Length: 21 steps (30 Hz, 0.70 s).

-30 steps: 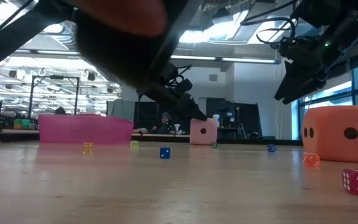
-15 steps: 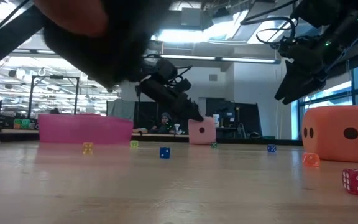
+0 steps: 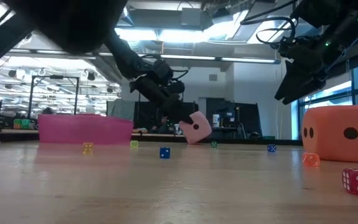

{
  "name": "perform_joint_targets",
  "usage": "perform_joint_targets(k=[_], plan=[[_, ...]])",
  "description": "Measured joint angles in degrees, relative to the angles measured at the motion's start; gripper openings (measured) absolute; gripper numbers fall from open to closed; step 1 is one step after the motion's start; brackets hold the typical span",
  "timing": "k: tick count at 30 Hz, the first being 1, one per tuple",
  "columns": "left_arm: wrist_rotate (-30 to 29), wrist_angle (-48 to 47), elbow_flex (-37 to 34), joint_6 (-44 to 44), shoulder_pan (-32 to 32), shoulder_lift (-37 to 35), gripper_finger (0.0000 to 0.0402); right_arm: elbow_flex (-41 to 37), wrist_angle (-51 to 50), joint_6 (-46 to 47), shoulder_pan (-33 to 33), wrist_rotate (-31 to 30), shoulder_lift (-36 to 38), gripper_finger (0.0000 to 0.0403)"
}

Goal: Pick & Place Dice
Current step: Put the big light pink dice into the red bin

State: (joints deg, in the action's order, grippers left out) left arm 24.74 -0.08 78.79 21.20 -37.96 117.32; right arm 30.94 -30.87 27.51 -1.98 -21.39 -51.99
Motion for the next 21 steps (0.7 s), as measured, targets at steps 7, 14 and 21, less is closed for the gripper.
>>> perform_joint_targets(k=[7,14,21], plan=[[-0.41,-3.89,-0.14,-0.29,0.35,-4.46,0.04,0.0,0.0,0.02,0.01,0.01,0.0,0.0361],[-8.49,-25.26,-0.05,5.39,0.77,-15.14,0.04,0.0,0.21,0.79,0.84,-0.01,-0.02,0.0361],[-19.04,-47.39,-0.03,4.68,0.63,-27.15,0.04,0.0,3.48,1.14,4.02,-0.02,-1.14,0.0361]])
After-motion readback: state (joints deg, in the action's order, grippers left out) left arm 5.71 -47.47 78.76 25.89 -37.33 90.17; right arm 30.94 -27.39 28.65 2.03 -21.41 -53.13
